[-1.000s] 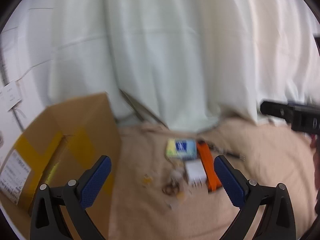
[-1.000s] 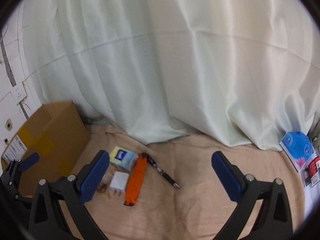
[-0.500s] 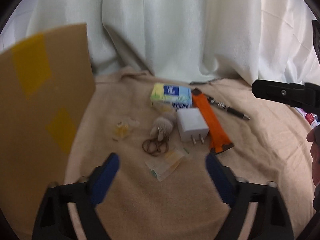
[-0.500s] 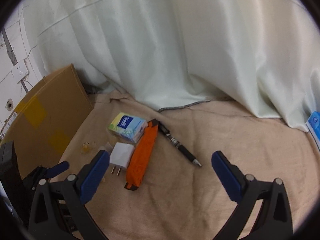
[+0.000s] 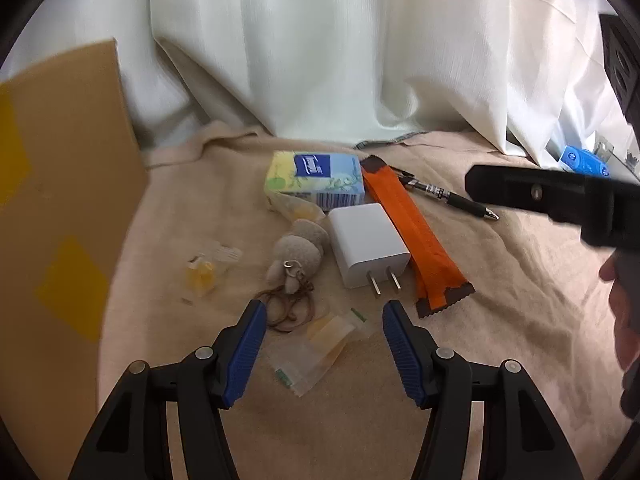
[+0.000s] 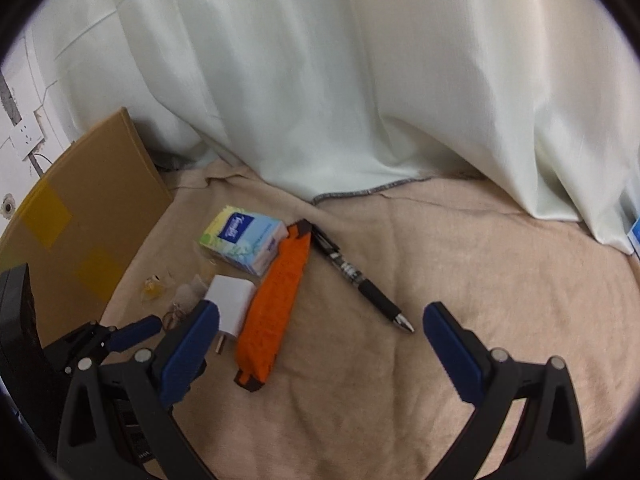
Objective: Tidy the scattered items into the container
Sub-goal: 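Move both open grippers back toward the remaining items, then lower the left gripper onto the small clear packet and close on it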
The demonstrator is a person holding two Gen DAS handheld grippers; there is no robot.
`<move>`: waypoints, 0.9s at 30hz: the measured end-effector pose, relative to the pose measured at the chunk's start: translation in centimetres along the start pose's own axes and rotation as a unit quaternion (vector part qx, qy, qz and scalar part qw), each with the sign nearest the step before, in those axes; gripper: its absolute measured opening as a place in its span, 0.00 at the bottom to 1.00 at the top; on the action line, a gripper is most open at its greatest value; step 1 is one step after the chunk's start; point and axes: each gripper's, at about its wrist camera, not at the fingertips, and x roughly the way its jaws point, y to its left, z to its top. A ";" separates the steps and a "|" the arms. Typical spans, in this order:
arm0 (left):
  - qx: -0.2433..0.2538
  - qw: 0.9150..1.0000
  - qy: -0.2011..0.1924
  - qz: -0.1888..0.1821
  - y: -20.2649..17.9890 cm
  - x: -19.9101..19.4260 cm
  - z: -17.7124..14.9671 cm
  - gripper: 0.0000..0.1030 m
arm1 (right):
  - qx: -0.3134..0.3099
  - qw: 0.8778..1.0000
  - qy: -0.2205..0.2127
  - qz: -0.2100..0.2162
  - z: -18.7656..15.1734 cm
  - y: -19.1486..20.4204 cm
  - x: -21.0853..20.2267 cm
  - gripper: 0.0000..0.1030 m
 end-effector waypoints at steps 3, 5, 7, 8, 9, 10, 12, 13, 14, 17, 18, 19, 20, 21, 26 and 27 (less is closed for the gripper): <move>0.005 1.000 0.004 0.008 -0.1 0.3 0.4 0.57 | -0.001 1.000 -0.002 -0.001 -0.2 0.0 0.2 1.00; 0.009 1.000 0.000 0.007 -0.2 0.1 0.4 0.36 | -0.002 1.000 0.000 -0.001 -0.3 0.0 0.3 1.00; 0.015 1.000 0.003 0.000 -0.3 -0.1 0.5 0.28 | -0.005 1.000 -0.001 0.000 -0.4 0.0 0.4 1.00; 0.017 1.000 0.005 -0.002 -0.4 -0.2 0.4 0.27 | -0.005 1.000 -0.001 -0.001 -0.4 -0.1 0.4 1.00; 0.019 1.000 0.006 -0.006 -0.4 -0.3 0.3 0.27 | -0.004 1.000 0.000 0.000 -0.4 -0.1 0.4 1.00; 0.019 1.000 0.008 -0.009 -0.3 -0.5 0.2 0.27 | -0.003 1.000 0.001 0.002 -0.4 -0.2 0.5 1.00; 0.016 1.000 0.009 -0.018 0.0 -1.0 0.0 0.25 | -0.003 1.000 0.003 0.003 -0.4 -0.2 0.6 1.00; 0.011 1.000 0.008 -0.020 0.3 -1.4 -0.1 0.23 | -0.005 1.000 0.002 0.001 -0.4 -0.2 0.6 1.00; 0.005 1.000 0.008 -0.026 0.6 -1.7 -0.1 0.22 | -0.006 1.000 0.001 0.000 -0.4 -0.1 0.6 1.00; -0.006 0.999 0.001 -0.032 1.2 -2.6 -0.3 0.20 | -0.008 1.000 0.004 0.003 -0.4 0.1 0.7 1.00; -0.005 1.000 0.003 -0.031 1.2 -2.7 -0.4 0.20 | -0.011 1.000 0.005 0.003 -0.4 0.3 0.7 1.00; -0.001 1.000 0.003 -0.029 1.2 -2.8 -0.5 0.20 | -0.017 1.000 0.005 0.002 -0.4 0.6 0.8 1.00; 0.005 1.000 0.003 -0.024 1.1 -2.9 -0.6 0.20 | -0.021 1.000 0.006 0.002 -0.5 0.9 0.9 1.00; 0.011 1.000 0.006 -0.023 0.9 -2.9 -0.8 0.20 | -0.027 1.000 0.004 0.004 -0.7 1.3 0.9 1.00; 0.044 0.999 -0.004 0.005 -0.2 -3.3 -1.6 0.21 | -0.049 0.999 0.001 -0.005 -1.0 2.7 0.8 1.00; 0.046 0.999 -0.006 0.007 -0.2 -3.4 -1.7 0.21 | -0.044 0.999 -0.001 -0.004 -1.0 2.7 0.7 1.00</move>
